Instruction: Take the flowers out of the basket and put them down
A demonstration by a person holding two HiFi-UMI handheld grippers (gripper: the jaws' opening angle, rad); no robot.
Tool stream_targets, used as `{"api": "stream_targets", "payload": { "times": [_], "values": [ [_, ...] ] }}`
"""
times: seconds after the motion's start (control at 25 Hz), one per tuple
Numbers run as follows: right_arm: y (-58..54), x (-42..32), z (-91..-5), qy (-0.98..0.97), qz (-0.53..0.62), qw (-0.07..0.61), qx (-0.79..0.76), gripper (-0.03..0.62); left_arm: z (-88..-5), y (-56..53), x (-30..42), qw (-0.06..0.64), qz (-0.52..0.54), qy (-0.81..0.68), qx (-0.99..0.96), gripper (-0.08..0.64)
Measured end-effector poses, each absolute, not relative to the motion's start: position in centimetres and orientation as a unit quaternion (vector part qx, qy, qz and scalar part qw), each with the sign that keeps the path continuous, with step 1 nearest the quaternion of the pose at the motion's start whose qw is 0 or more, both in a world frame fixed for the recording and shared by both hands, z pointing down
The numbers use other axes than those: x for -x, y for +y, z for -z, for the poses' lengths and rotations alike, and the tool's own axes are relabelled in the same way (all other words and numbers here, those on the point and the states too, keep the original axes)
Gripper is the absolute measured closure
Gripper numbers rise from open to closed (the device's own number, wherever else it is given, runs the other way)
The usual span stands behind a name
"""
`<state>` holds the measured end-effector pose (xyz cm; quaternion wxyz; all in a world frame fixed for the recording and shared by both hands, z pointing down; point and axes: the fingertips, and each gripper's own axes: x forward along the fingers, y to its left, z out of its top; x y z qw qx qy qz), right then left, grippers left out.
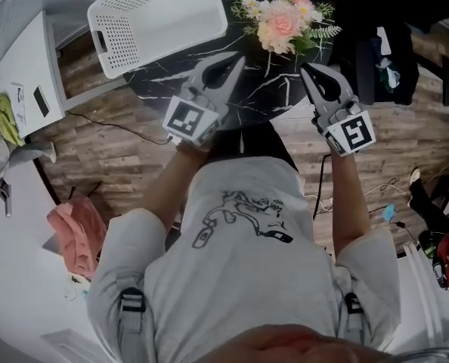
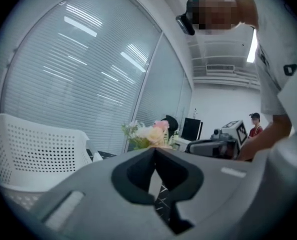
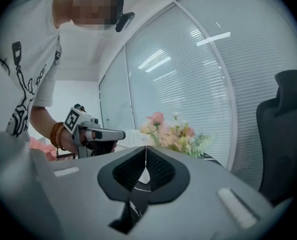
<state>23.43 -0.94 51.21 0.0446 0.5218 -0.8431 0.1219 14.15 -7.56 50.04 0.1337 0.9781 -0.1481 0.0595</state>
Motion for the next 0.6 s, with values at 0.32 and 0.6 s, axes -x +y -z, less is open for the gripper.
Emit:
{"api": "stream_targets", "payload": {
  "times": [0.32,0.6],
  "values": [
    [-1.5,-15.4,-41.7,-0.872,-0.107,0.013,-0.478,0.586,-41.1,-5.5,-10.1,0.104,-0.024,-0.157,-0.982,0.557],
    [-2.7,-9.7,-34.9,-0.891,-0.067,0.02,-0.448,0.586,-34.4,-4.9,-7.0,0.077,0.017,-0.176,-0.981,0.557]
  ]
}}
